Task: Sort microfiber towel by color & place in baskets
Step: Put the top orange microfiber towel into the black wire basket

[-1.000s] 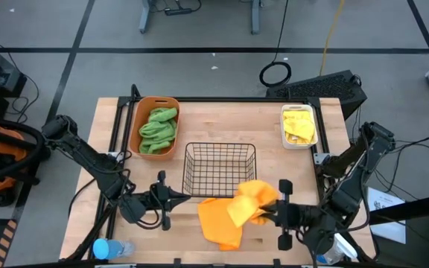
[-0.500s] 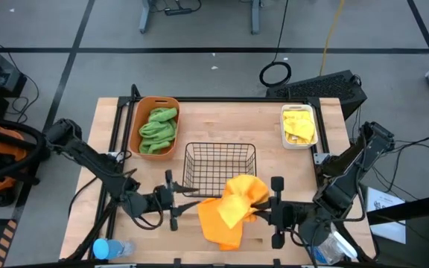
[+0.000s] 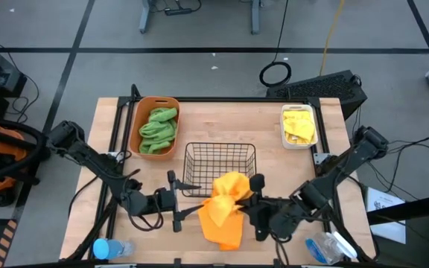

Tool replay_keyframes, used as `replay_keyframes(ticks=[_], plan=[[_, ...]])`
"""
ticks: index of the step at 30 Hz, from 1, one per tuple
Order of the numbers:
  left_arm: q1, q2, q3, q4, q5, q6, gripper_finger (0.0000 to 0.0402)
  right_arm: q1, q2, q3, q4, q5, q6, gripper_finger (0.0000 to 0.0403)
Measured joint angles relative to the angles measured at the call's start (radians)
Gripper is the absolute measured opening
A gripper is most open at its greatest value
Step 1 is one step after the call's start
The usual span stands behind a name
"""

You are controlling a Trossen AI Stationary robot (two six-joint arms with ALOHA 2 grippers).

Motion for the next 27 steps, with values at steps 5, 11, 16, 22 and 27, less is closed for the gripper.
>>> replay_keyframes(ticks=[5,11,16,22,27], plan=[[0.017,0.000,0.000,-0.013,0.013,0.001,0.0272,-0.040,0.017,0.000,0.017,-0.018,-0.020,0.0006],[0.042,0.013,0.000,-0.016,0.055,-0.007,0.0272,-0.095,0.023,0.000,0.061,-0.015,-0.018,0.0006],[0.048,0.021,0.000,-0.076,0.053,-0.031,0.0272,-0.136,0.023,0.000,0.043,-0.015,-0.017,0.0006],[0.028,0.021,0.000,-0.149,0.051,-0.057,0.0272,-0.197,0.023,0.000,-0.046,-0.016,0.066,0.0006],[0.009,0.020,0.000,-0.163,0.047,-0.056,0.0272,-0.242,0.027,0.000,-0.111,-0.016,0.145,0.0006]])
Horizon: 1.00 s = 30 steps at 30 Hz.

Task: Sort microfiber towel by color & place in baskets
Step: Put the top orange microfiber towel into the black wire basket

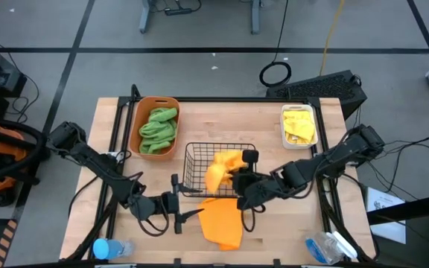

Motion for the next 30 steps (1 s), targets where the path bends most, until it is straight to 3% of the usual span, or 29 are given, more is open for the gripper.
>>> replay_keyframes(ticks=[6,16,30], plan=[[-0.006,0.000,0.000,-0.005,0.000,-0.004,0.0272,-0.040,0.063,0.000,-0.011,-0.059,0.023,0.0006],[-0.007,0.000,0.000,-0.045,0.000,-0.052,0.0272,-0.084,0.195,0.000,-0.048,-0.061,0.062,0.0006],[-0.007,0.000,0.000,-0.057,0.006,-0.056,0.0272,-0.223,0.223,-0.001,-0.069,-0.340,0.217,0.0006]])
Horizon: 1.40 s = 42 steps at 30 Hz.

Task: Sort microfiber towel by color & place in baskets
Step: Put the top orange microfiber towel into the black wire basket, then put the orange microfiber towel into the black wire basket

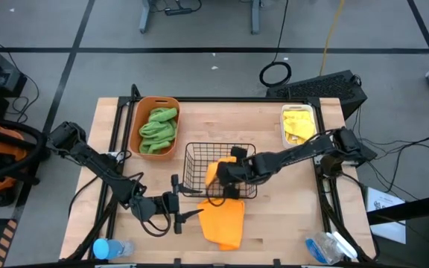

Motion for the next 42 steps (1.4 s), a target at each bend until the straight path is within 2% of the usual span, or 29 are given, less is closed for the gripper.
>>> replay_keyframes(ticks=[13,19,33,42], plan=[[-0.003,0.000,0.000,0.001,0.000,0.000,0.0272,-0.023,0.023,-0.037,0.067,-0.040,0.048,0.0019],[-0.003,0.000,0.000,0.000,0.000,-0.020,0.0272,-0.023,0.024,-0.038,0.068,-0.050,0.088,0.0052],[-0.003,0.000,0.000,0.000,0.000,-0.023,0.0272,0.010,0.012,-0.038,0.063,-0.106,0.128,0.0169],[-0.003,0.002,0.000,0.001,0.092,-0.055,0.0272,0.067,-0.102,-0.039,0.053,-0.086,0.154,0.0171]])
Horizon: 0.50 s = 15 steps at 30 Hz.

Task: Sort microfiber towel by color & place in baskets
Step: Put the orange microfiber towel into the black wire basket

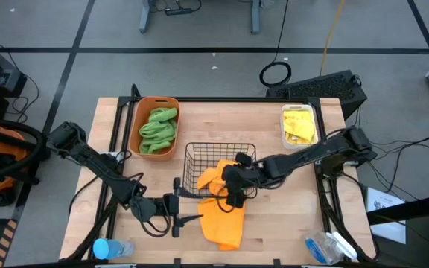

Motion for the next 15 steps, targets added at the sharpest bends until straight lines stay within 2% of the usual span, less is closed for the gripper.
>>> replay_keyframes(ticks=[5,8,12,15], plan=[[0.000,0.006,0.000,-0.001,0.071,-0.020,0.0272,0.115,-0.074,0.000,0.001,0.129,0.000,0.0163],[-0.006,0.006,0.000,0.000,0.075,-0.019,0.0270,0.204,-0.092,0.000,0.002,0.223,0.000,0.0160],[-0.021,0.010,0.013,-0.002,0.079,-0.012,0.0253,0.331,-0.094,0.000,0.008,0.362,0.007,0.0159],[-0.032,0.042,0.051,0.002,0.096,0.007,0.0234,0.414,-0.087,0.000,0.020,0.416,-0.004,0.0159]])
